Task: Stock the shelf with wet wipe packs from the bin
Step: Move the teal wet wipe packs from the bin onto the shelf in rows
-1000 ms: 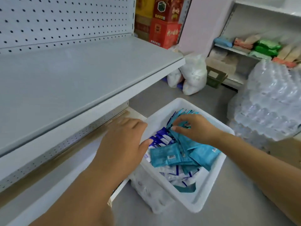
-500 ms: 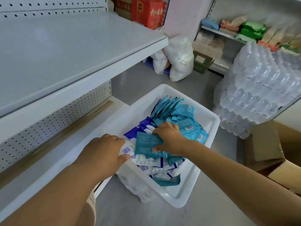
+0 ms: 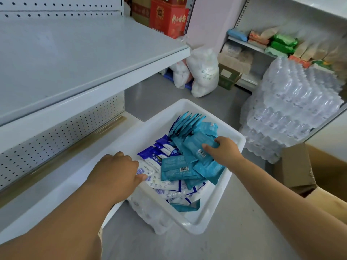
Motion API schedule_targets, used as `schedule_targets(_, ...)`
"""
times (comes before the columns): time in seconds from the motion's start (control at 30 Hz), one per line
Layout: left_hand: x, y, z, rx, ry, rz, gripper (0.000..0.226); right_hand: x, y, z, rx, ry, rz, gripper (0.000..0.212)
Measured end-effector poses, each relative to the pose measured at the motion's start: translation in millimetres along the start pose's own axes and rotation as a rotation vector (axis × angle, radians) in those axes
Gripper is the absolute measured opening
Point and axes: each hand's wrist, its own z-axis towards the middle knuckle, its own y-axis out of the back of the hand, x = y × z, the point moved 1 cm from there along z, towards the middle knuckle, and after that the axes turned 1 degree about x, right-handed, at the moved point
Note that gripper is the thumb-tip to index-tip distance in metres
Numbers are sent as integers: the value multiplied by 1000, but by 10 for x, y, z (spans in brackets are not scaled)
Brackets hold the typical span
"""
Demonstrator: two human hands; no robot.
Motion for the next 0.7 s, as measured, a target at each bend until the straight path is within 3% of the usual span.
schedule_targets(0.23, -12, 8, 11, 7, 0, 27, 52, 83, -105, -87, -85, 99, -40, 25)
schedule_targets(0.43, 35, -16, -14, -10, -9, -25, 52, 171, -91, -159, -37, -11, 270, 22)
schedule_targets(0.7, 62, -47, -34, -20, 2, -46, 54, 320, -27, -464, -62, -15, 712, 23)
